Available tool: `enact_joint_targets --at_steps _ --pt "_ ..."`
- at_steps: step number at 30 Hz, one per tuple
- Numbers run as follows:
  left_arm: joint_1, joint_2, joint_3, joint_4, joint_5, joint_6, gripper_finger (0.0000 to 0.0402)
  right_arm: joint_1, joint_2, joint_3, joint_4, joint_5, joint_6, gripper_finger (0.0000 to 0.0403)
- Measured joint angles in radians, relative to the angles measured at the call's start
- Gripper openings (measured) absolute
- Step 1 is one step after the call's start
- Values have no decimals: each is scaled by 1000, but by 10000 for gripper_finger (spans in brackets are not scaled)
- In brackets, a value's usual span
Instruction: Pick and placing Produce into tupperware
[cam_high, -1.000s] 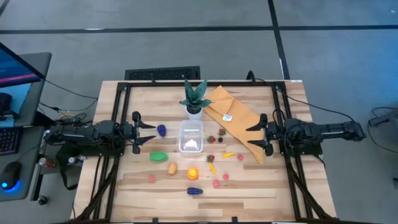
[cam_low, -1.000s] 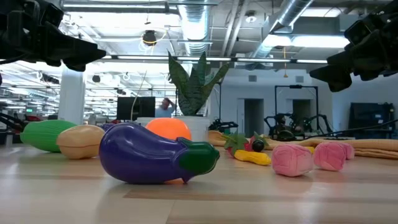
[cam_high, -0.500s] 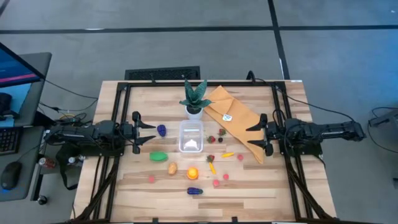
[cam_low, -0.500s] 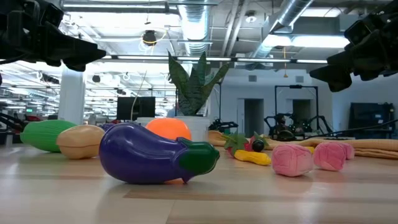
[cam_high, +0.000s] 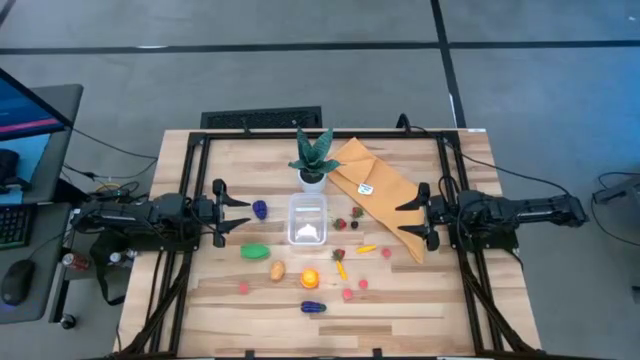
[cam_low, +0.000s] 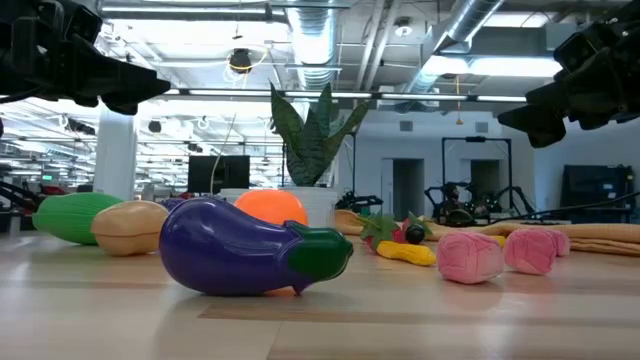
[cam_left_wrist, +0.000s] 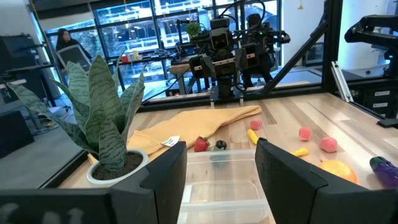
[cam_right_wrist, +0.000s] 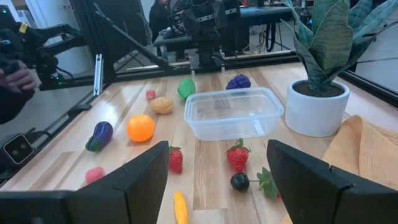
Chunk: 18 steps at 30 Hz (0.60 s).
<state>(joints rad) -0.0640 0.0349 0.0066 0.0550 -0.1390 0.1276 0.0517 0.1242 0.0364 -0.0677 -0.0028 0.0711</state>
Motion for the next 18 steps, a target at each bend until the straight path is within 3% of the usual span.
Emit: enact_joint_targets --at_steps 9,14,18 --pt "0 0 0 8 0 -121 182 0 0 0 13 1 -24 265" --pt "0 0 0 4 0 -229 182 -1 0 0 132 2 117 265" --pt "0 0 0 5 0 -252 182 -3 0 0 193 17 65 265"
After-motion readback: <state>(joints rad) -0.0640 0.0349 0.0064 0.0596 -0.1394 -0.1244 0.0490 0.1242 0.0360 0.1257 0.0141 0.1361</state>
